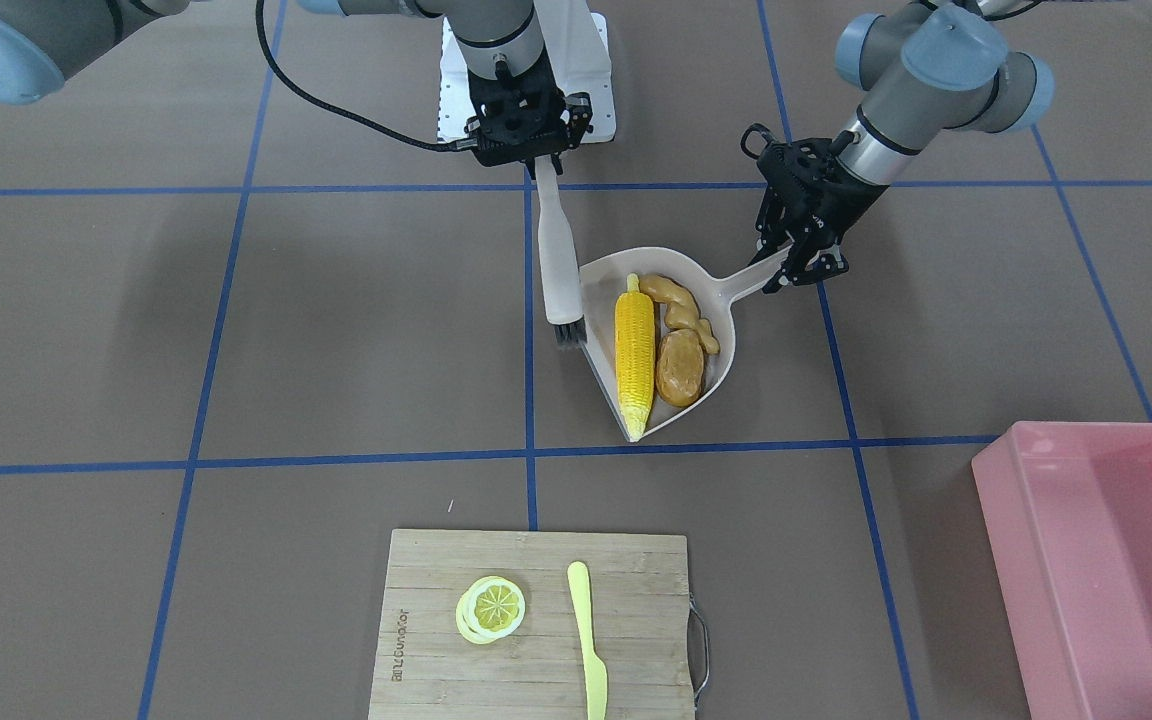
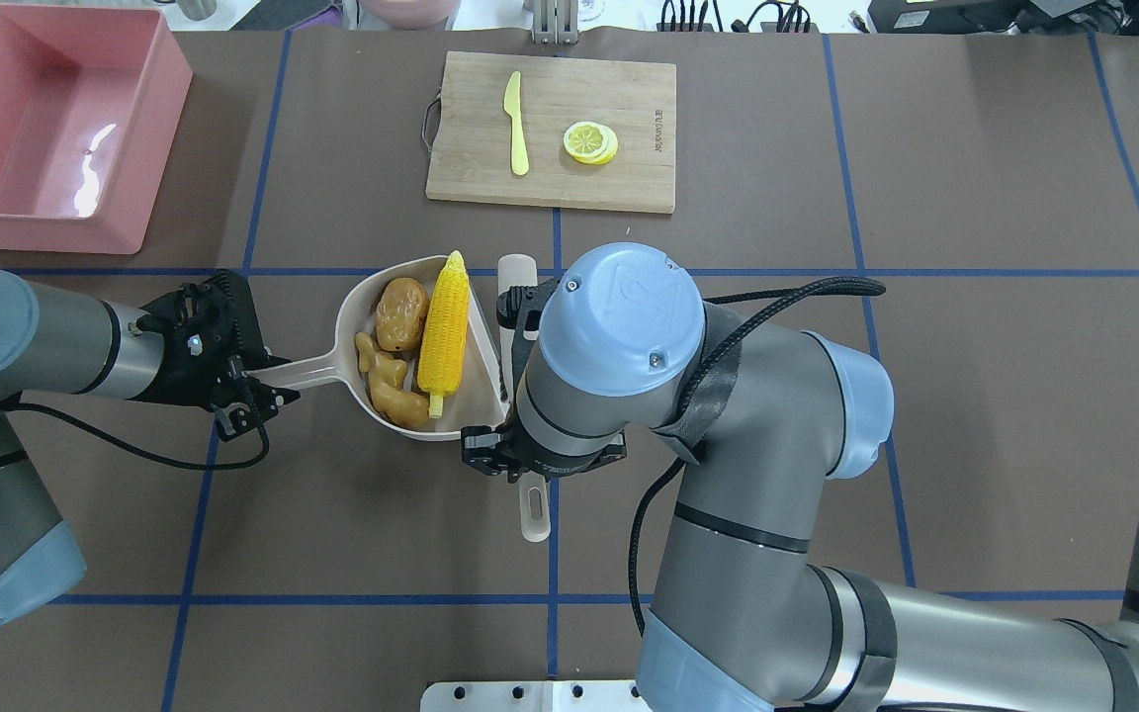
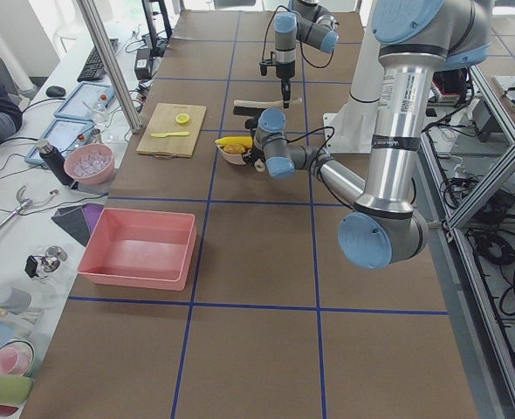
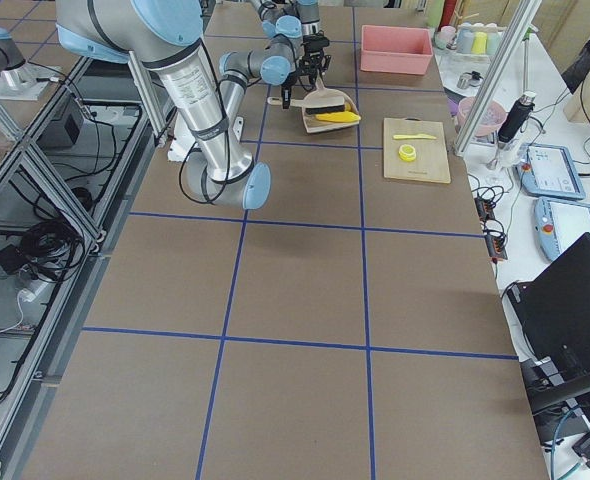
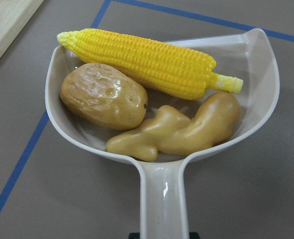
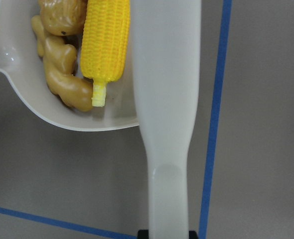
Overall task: Sweep and dump trash into bin
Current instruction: 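Push the food deeper into the dustpan with the right brush, then lift the dustpan toward the pink bin with left gripper while right withdraws brush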
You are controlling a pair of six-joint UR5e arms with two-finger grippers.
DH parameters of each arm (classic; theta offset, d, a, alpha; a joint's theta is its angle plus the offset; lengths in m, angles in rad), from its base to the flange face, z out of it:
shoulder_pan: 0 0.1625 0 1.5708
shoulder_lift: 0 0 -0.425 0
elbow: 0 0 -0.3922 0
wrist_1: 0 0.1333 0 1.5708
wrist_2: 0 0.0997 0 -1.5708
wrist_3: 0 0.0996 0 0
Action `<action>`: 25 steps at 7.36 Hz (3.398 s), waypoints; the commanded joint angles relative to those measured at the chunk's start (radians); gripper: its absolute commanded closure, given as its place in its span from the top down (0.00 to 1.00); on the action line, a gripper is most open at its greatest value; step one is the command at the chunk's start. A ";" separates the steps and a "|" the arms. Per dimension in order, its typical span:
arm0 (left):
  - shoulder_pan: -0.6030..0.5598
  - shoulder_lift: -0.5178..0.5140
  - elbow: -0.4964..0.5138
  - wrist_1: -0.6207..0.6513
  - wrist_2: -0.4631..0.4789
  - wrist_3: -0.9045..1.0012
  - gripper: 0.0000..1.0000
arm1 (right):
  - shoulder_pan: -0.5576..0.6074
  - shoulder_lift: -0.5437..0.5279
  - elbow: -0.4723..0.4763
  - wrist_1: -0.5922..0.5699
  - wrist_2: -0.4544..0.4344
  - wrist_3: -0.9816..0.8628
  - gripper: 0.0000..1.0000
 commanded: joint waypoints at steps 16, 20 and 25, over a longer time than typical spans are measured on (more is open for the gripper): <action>-0.364 0.383 -0.133 -0.311 -0.242 -0.171 0.12 | 0.292 -0.281 0.359 -0.454 0.015 -0.535 0.00; -0.804 0.517 -0.060 -0.252 -0.418 -0.192 0.12 | 0.454 -0.659 0.323 -0.104 0.236 -0.620 0.00; -0.890 0.317 0.145 0.105 -0.391 -0.022 0.12 | 0.586 -0.854 0.155 0.095 0.316 -0.778 0.00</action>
